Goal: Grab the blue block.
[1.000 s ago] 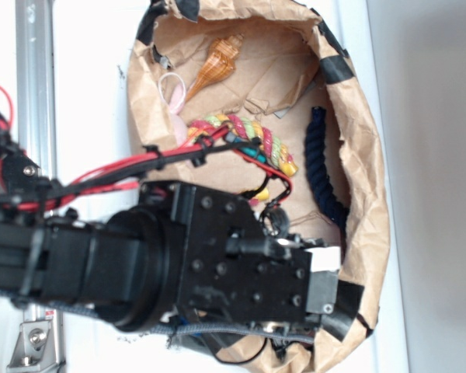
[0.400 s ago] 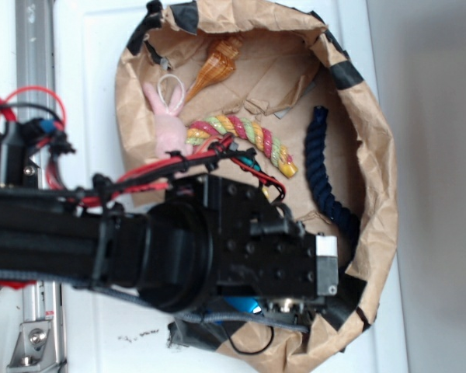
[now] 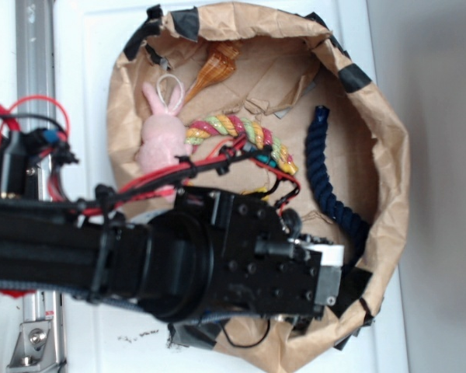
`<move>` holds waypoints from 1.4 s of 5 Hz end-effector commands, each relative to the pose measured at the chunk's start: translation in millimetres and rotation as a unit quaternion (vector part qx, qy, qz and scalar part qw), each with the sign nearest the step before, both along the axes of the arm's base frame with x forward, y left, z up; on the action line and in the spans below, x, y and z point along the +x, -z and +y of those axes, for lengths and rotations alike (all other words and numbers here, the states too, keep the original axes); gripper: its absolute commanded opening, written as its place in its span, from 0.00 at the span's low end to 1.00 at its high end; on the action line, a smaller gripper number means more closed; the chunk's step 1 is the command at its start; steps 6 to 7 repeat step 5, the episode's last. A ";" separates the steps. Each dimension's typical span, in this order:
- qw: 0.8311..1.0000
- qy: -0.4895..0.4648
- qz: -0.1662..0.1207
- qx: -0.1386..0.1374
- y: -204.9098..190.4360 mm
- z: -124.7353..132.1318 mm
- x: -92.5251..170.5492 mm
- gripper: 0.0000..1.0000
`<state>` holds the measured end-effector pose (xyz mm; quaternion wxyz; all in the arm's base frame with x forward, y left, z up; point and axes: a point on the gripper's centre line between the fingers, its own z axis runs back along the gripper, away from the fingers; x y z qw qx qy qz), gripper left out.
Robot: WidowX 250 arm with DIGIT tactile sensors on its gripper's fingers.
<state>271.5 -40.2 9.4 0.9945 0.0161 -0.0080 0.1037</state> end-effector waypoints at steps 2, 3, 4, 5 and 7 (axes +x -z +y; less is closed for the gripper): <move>0.980 0.191 -0.057 -0.010 -109.3 40.6 27.4 0.00; 0.969 0.242 -0.055 0.020 -153.6 23.7 17.1 0.00; 0.970 0.232 -0.052 0.040 -171.9 27.5 4.1 0.00; 0.972 0.223 -0.062 0.051 -173.5 32.8 0.5 0.00; 0.972 0.223 -0.062 0.051 -173.5 32.8 0.5 0.00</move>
